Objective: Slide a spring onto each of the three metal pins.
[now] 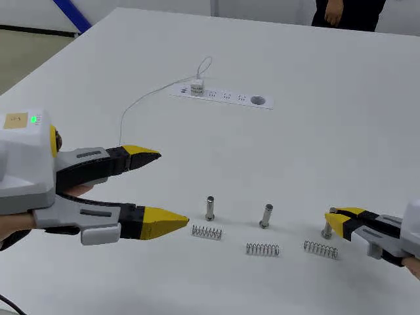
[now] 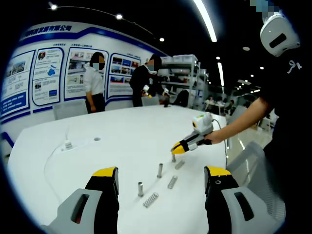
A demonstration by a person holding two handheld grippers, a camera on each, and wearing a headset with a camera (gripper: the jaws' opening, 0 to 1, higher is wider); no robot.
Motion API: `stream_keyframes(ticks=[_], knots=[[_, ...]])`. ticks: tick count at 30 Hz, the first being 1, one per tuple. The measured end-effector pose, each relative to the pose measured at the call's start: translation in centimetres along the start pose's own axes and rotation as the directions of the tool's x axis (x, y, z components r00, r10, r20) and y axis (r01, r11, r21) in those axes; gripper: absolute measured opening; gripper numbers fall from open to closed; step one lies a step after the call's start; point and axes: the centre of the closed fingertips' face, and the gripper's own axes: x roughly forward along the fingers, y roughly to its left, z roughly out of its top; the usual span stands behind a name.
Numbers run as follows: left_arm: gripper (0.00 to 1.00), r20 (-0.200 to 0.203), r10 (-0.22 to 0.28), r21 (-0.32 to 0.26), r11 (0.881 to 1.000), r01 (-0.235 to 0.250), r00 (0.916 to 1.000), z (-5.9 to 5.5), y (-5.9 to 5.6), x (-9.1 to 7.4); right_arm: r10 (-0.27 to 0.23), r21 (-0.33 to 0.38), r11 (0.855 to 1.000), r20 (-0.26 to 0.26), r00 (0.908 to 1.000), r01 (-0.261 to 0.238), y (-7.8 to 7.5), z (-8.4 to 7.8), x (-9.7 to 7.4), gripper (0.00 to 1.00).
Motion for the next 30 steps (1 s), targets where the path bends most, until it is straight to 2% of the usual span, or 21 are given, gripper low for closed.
stream_keyframes(ticks=[6, 19, 30], knots=[[0.73, -0.005, 0.002, 0.003, 1.000, -0.002, 1.0000, 0.0, -0.2, 0.0, 0.013, -0.011, 1.000, 0.016, 0.9998, -0.013, 0.5, 0.0, -0.2, 0.08], [0.73, 0.003, 0.008, 0.005, 1.000, -0.008, 1.0000, 0.2, -0.5, -0.1, 0.021, -0.059, 0.998, 0.005, 0.9998, -0.020, 1.5, 0.3, -0.9, 0.09], [0.74, -0.002, -0.003, 0.013, 1.000, 0.003, 1.0000, 0.2, -0.5, 0.1, 0.031, -0.073, 0.997, -0.007, 0.9995, -0.031, 1.5, 1.0, -1.4, 0.13]])
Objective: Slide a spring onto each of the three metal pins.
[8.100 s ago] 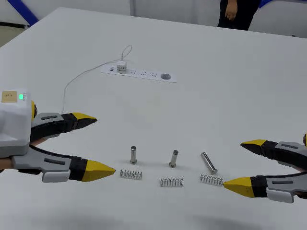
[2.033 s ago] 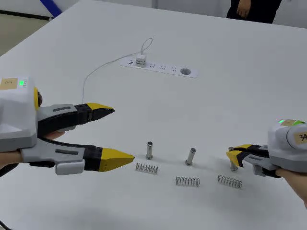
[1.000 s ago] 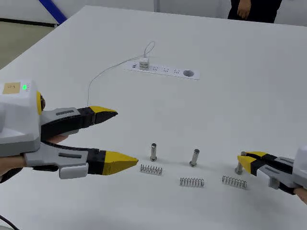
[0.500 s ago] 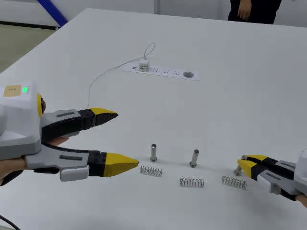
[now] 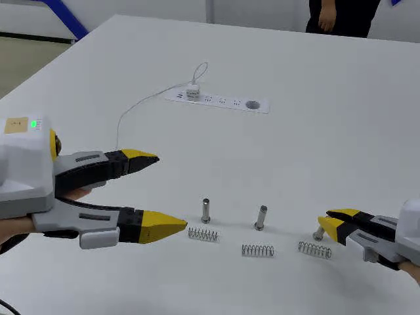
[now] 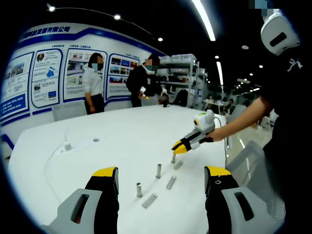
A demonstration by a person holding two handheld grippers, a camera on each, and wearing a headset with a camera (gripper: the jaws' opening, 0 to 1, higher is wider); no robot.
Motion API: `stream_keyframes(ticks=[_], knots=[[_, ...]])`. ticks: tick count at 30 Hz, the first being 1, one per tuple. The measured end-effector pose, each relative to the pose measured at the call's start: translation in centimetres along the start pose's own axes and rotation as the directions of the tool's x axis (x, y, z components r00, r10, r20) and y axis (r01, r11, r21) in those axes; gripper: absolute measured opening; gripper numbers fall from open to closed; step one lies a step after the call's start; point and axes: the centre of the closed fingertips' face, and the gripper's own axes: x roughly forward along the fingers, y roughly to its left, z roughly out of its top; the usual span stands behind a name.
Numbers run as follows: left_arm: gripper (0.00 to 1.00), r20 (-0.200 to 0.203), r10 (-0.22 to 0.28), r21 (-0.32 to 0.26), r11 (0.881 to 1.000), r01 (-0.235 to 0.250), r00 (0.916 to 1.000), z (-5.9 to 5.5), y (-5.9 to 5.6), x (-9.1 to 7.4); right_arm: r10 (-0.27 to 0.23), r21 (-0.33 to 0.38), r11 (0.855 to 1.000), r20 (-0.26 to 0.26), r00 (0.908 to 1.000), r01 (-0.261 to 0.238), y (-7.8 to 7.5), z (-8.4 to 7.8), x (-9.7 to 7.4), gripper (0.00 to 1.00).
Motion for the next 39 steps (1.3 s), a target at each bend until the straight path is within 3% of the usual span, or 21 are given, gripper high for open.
stream_keyframes(ticks=[3, 8, 10, 16, 20, 24, 31, 39], knots=[[0.74, -0.005, 0.001, 0.004, 1.000, 0.000, 1.0000, -0.1, 0.1, 0.0, 0.016, 0.003, 1.000, -0.010, 0.9998, -0.016, -0.1, -0.1, -0.5, 0.16], [0.74, 0.011, 0.011, -0.009, 1.000, -0.011, 0.9999, -0.1, 0.3, 0.0, 0.045, -0.032, 0.998, -0.071, 0.9964, -0.047, -0.1, -1.6, -1.6, 0.19], [0.74, 0.001, 0.010, -0.006, 1.000, -0.010, 0.9999, -0.3, 0.3, 0.0, 0.055, -0.075, 0.995, -0.127, 0.9904, -0.064, 0.2, -2.8, -1.9, 0.20], [0.74, -0.020, 0.005, -0.010, 1.000, -0.005, 0.9998, -1.0, 0.2, 0.0, 0.123, -0.132, 0.979, -0.210, 0.9699, -0.153, 1.6, -4.9, -1.4, 0.20], [0.74, -0.030, 0.008, -0.010, 1.000, -0.008, 0.9995, -1.3, 0.3, 0.0, 0.127, -0.201, 0.963, -0.261, 0.9569, -0.182, 1.7, -5.6, -0.8, 0.19], [0.74, -0.035, 0.016, -0.014, 1.000, -0.017, 0.9993, -1.5, 0.5, -0.1, 0.137, -0.207, 0.958, -0.267, 0.9537, -0.196, 1.8, -5.6, -0.2, 0.19], [0.74, -0.040, 0.025, -0.024, 0.999, -0.026, 0.9989, -1.8, 0.8, -0.3, 0.164, -0.222, 0.946, -0.305, 0.9382, -0.237, 1.9, -6.3, 0.2, 0.19], [0.74, -0.038, 0.026, -0.029, 0.999, -0.027, 0.9989, -1.8, 0.9, -0.1, 0.203, -0.192, 0.942, -0.322, 0.9247, -0.274, 2.2, -6.6, 0.3, 0.13]])
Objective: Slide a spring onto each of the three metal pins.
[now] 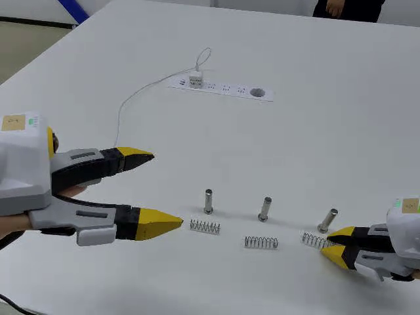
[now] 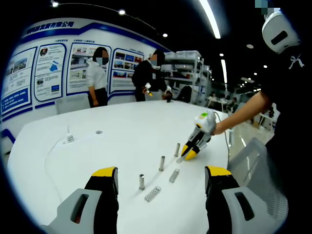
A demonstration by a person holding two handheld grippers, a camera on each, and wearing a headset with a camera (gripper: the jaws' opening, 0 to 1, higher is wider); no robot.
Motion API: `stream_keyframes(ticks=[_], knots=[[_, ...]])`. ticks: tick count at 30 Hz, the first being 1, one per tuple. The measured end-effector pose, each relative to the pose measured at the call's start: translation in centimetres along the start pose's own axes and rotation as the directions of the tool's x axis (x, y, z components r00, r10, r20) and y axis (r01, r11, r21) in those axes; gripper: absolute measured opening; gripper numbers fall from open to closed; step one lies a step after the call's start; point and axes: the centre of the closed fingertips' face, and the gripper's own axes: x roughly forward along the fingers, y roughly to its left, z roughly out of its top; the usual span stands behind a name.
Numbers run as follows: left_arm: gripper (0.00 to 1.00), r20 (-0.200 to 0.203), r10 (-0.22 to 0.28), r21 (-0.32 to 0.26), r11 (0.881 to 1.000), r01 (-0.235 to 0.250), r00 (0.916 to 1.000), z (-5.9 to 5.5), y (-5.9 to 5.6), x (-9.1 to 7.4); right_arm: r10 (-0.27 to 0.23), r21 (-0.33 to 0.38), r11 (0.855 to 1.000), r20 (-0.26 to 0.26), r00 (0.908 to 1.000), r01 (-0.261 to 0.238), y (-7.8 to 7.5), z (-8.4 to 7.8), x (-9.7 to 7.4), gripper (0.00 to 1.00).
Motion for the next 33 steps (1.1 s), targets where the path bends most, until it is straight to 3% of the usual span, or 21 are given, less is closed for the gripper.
stream_keyframes(ticks=[9, 11, 16, 23, 33], knots=[[0.74, -0.002, -0.012, 0.001, 1.000, 0.012, 0.9999, 0.0, -0.2, 0.3, 0.019, -0.026, 0.999, -0.018, 0.9997, -0.020, 0.6, 0.0, 0.2, 0.11], [0.74, -0.003, -0.014, 0.002, 1.000, 0.014, 0.9999, 0.0, -0.3, 0.3, 0.001, -0.050, 0.999, -0.022, 0.9998, -0.002, 0.5, 0.0, 0.1, 0.11], [0.73, 0.000, -0.018, 0.004, 1.000, 0.018, 0.9998, 0.1, -0.3, 0.4, 0.004, -0.035, 0.999, -0.018, 0.9998, -0.005, 0.7, 0.1, -0.5, 0.11], [0.73, 0.021, -0.030, -0.001, 1.000, 0.030, 0.9993, 0.3, -0.8, 1.7, 0.004, -0.042, 0.999, 0.025, 0.9997, -0.003, 1.0, 1.6, -2.4, 0.10], [0.69, 0.020, -0.105, 0.014, 0.994, 0.104, 0.9943, 0.9, -2.8, 4.7, -0.014, -0.080, 0.997, 0.065, 0.9978, 0.019, 1.0, 4.4, -4.7, 0.10]])
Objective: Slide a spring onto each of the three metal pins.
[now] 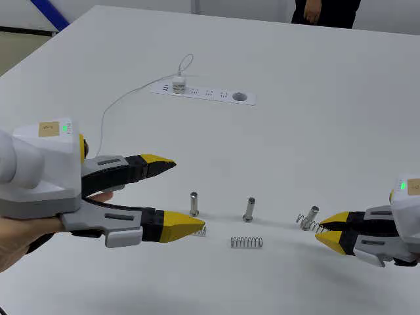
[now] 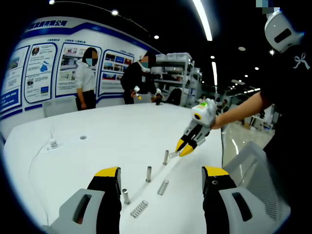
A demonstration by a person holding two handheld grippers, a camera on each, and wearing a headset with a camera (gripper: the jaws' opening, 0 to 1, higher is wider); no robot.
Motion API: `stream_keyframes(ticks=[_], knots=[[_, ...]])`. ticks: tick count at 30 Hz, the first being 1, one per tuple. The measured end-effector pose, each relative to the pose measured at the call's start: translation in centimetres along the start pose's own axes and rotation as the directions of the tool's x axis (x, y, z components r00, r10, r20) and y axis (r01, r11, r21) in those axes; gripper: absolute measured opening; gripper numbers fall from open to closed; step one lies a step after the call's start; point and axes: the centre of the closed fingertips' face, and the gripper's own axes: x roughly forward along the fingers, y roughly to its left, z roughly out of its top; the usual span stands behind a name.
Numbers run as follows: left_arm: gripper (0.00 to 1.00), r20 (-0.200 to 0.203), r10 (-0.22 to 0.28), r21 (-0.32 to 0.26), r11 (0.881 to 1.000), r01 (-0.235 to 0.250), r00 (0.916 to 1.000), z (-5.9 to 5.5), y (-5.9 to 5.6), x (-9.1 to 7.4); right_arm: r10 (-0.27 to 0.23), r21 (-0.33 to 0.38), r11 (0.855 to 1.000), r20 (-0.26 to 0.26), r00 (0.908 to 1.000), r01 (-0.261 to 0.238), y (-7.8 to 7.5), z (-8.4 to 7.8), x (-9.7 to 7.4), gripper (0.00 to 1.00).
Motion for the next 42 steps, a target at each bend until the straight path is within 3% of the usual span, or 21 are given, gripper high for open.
stream_keyframes(ticks=[8, 15, 24, 27, 33, 37, 42], knots=[[0.65, -0.005, -0.041, 0.019, 0.999, 0.042, 0.9991, -0.2, -1.4, 1.8, 0.036, -0.059, 0.998, 0.010, 0.9993, -0.035, 1.2, 2.5, -0.5, 0.10], [0.62, -0.033, -0.049, 0.039, 0.998, 0.051, 0.9982, -0.8, -1.7, 2.2, 0.074, -0.095, 0.993, 0.016, 0.9971, -0.073, 2.6, 4.3, -0.3, 0.10], [0.54, -0.027, -0.039, 0.072, 0.997, 0.041, 0.9989, -0.9, -2.1, 3.2, 0.141, -0.146, 0.980, 0.019, 0.9898, -0.137, 4.1, 6.7, -0.3, 0.10], [0.51, -0.059, -0.032, 0.120, 0.992, 0.039, 0.9977, -1.6, -2.3, 3.7, 0.150, -0.164, 0.976, 0.017, 0.9886, -0.145, 4.2, 7.3, -0.2, 0.10], [0.47, -0.071, -0.022, 0.134, 0.991, 0.031, 0.9972, -1.9, -2.5, 4.6, 0.166, -0.184, 0.970, 0.022, 0.9858, -0.160, 4.9, 8.1, 0.0, 0.10], [0.44, -0.080, -0.061, 0.100, 0.993, 0.069, 0.9949, -1.9, -2.7, 5.1, 0.171, -0.204, 0.965, 0.022, 0.9850, -0.163, 5.3, 8.3, 0.1, 0.10], [0.44, -0.125, -0.097, 0.160, 0.980, 0.117, 0.9874, -2.4, -3.4, 5.8, 0.183, -0.219, 0.960, 0.017, 0.9829, -0.175, 5.9, 8.4, 0.2, 0.10]])
